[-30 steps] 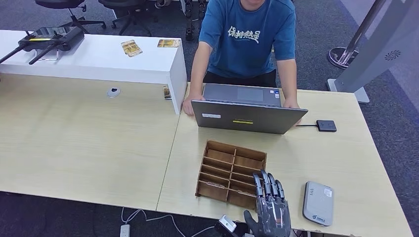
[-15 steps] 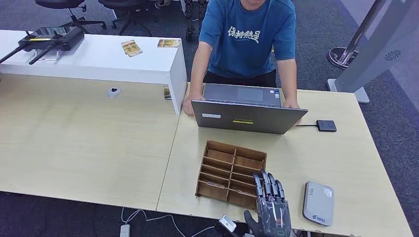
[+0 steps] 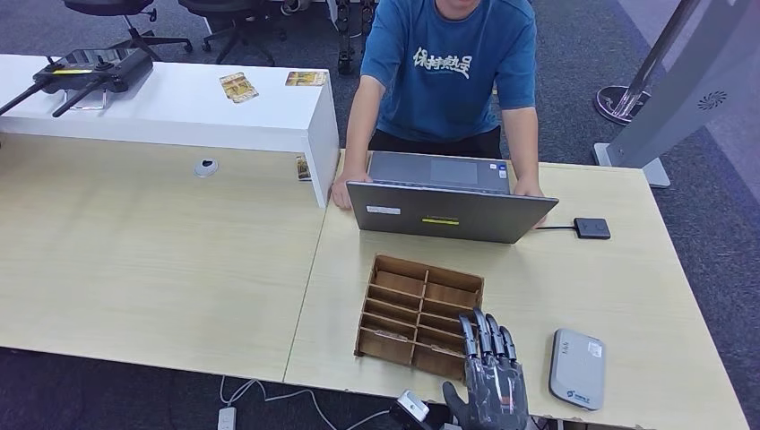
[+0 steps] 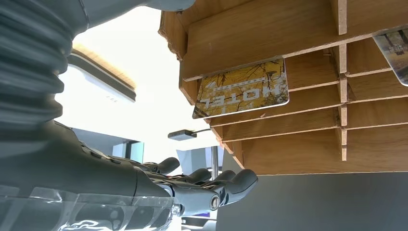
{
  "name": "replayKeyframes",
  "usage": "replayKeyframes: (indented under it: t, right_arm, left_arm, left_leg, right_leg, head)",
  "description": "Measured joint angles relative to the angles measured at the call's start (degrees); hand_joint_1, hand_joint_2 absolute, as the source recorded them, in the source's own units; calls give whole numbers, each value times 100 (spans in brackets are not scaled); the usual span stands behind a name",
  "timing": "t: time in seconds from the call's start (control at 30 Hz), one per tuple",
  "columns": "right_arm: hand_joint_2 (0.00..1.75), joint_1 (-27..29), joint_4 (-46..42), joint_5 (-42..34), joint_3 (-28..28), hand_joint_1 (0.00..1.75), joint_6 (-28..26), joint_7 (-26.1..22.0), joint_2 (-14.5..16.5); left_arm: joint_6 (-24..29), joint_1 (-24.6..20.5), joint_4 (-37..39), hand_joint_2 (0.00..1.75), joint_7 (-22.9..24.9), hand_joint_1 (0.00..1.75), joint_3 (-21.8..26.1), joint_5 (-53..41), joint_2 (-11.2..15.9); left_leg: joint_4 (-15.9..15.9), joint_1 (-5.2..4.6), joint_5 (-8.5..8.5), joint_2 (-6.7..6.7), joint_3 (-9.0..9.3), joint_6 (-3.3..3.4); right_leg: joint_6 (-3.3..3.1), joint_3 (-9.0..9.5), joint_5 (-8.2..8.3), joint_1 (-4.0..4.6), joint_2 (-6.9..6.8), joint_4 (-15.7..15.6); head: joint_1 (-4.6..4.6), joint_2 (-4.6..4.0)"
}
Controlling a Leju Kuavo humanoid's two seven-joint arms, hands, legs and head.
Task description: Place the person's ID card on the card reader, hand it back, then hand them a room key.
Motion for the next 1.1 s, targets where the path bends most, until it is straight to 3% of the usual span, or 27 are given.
replayKeyframes:
  t: [1.1]
  right_arm:
    - [175,0,0,0,0,0,0,0,-3]
  left_arm:
    - [0,0,0,0,0,0,0,0,0]
  left_leg:
    - [0,0,0,0,0,0]
  right_leg:
    - [0,0,0,0,0,0]
  head:
    - [0,0]
